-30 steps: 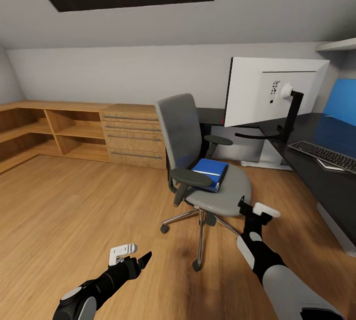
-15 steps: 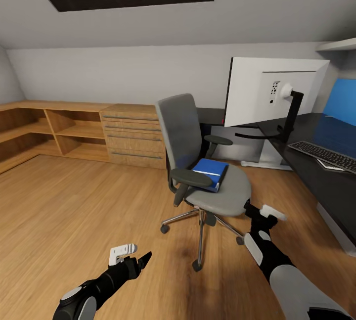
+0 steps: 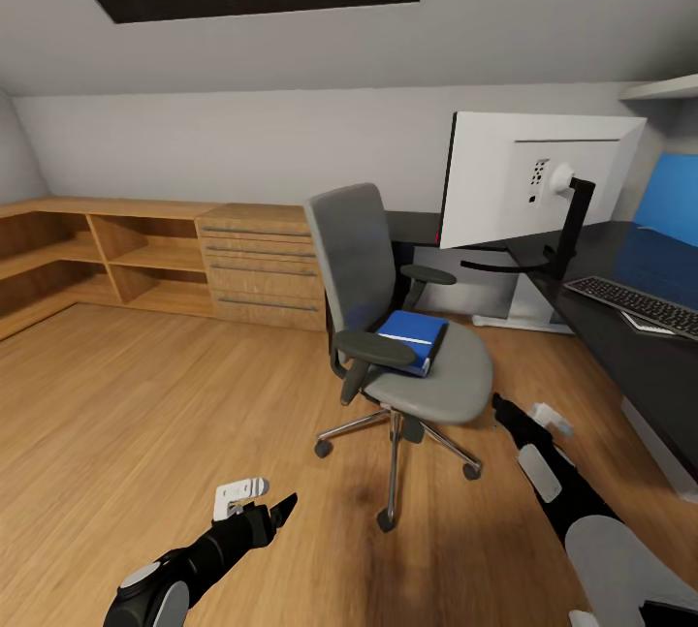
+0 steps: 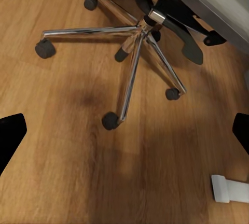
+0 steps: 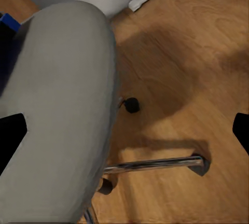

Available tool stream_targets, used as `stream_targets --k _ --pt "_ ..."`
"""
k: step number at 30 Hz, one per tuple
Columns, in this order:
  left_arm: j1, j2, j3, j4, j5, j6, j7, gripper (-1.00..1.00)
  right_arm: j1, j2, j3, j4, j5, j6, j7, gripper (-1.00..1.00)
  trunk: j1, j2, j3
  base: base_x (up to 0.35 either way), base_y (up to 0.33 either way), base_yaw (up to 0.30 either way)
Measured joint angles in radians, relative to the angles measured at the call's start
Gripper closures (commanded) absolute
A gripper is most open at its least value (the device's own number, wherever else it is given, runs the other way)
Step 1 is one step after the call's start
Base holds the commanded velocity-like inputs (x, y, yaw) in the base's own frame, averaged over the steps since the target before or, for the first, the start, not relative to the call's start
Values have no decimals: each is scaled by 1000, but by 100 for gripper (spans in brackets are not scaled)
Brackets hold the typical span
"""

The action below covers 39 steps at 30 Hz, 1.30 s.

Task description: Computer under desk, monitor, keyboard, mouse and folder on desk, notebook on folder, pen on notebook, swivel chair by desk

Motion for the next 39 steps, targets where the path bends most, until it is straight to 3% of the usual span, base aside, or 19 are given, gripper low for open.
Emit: stream_targets --k 1,3,7,8,12,16,39 --pt "0 0 0 0 0 0 0 -100 0 -17 -4 0 -63 52 51 -100 0 0 0 0 0 0" --pt "0 0 0 0 -1 0 0 -100 0 -28 -4 0 -116 94 86 -100 0 0 0 0 0 0" --pt "-1 0 0 0 -1 -1 0 -100 0 -47 -6 0 -182 129 117 -100 0 0 0 0 0 0" --pt "0 0 0 0 -1 -1 0 -100 0 -59 -11 0 -215 138 127 -100 0 0 0 0 0 0" --pt "0 0 0 1 -2 -1 0 -100 0 -70 -14 0 -262 145 144 -100 0 0 0 0 0 0" --pt "0 0 0 1 -2 -1 0 -100 0 -75 -16 0 -290 149 153 -100 0 0 0 127 0 0" --pt "0 2 4 -1 -1 -11 1 -100 2 -73 -15 8 -291 149 151 -100 0 0 0 188 0 0"
